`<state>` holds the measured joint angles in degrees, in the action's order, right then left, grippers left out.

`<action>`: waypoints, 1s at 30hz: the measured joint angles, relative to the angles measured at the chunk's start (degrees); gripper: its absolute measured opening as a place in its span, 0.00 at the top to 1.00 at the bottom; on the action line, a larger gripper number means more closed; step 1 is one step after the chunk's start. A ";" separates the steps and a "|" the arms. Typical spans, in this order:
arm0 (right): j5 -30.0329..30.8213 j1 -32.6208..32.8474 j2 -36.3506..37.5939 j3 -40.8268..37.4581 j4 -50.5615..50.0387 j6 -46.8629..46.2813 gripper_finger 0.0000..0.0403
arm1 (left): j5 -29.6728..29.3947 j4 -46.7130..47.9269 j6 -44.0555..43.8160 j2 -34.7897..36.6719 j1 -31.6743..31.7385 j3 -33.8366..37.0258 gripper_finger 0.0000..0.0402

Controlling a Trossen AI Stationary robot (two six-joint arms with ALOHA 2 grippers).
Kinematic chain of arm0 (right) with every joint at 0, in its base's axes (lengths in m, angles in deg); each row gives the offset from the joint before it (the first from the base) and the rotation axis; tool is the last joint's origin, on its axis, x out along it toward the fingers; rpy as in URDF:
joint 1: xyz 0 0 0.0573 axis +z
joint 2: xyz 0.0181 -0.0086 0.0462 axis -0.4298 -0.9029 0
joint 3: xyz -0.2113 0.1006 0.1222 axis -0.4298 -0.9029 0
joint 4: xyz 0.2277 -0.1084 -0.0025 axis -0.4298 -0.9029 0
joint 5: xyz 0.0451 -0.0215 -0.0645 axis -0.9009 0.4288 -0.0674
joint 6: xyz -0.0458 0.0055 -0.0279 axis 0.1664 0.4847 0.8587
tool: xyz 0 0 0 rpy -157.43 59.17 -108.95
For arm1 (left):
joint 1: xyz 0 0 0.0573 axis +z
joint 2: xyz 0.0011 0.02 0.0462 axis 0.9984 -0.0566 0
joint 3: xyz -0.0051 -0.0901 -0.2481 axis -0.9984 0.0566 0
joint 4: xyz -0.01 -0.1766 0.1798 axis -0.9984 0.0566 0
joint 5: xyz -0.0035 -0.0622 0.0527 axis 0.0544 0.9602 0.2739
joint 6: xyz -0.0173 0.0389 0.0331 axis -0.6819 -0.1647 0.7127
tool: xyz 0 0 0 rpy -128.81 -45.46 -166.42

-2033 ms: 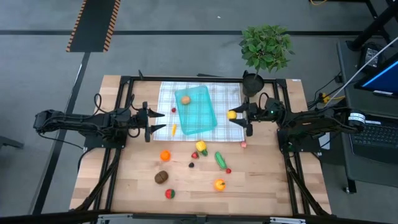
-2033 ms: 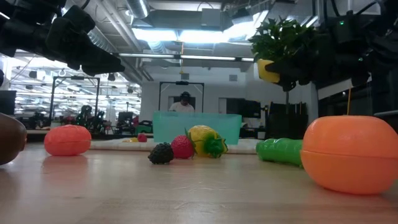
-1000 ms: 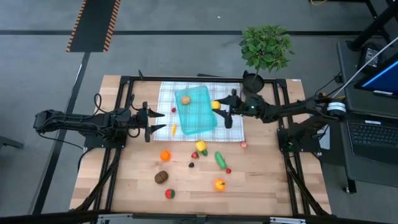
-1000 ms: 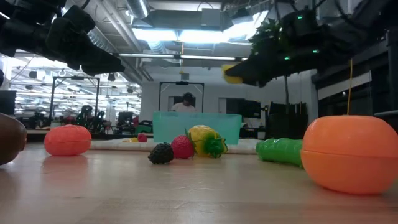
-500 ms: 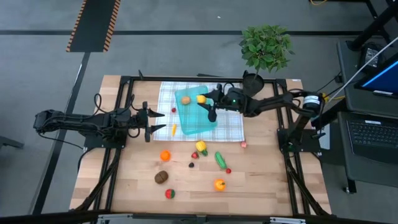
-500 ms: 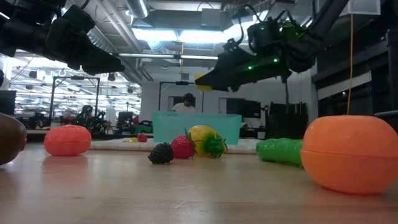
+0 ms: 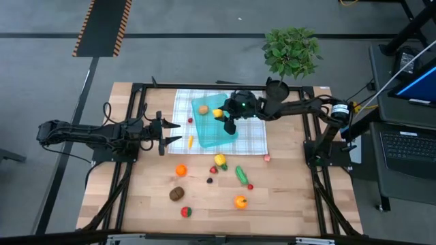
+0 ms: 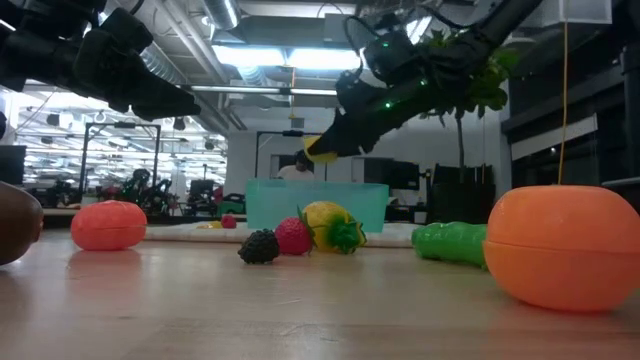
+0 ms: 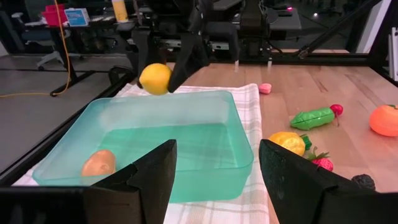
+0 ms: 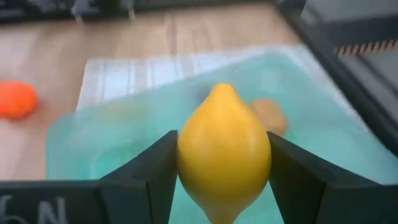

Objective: Pick and placing Produce into tupperware
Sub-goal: Put the yellow lemon into the blue bin

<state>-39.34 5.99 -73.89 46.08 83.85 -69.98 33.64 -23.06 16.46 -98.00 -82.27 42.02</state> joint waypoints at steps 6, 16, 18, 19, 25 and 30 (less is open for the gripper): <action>0.17 0.00 0.00 8.24 -20.06 -0.04 0.48 | 0.00 0.01 -0.01 -0.02 0.00 0.00 0.45; 3.68 -0.81 -0.23 10.77 -22.31 2.71 0.48 | 0.02 0.02 -0.01 -0.01 0.00 0.00 0.45; 3.80 -1.20 -0.91 10.77 -21.53 2.84 0.48 | 0.00 0.02 -0.01 -0.02 0.00 0.00 0.45; 3.81 -1.41 -1.32 10.76 -20.87 2.95 0.48 | 0.02 0.00 -0.01 0.00 0.00 0.00 0.45; 3.69 -2.85 -5.60 12.25 -18.65 4.09 0.48 | 0.01 0.02 -0.01 -0.01 0.00 0.00 0.45; 0.04 -4.67 -10.30 19.36 -24.63 3.61 0.48 | 0.00 0.02 -0.01 0.00 0.00 0.00 0.45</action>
<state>-39.30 1.32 -84.19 65.45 59.23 -66.37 33.64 -23.04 16.45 -98.00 -82.27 42.02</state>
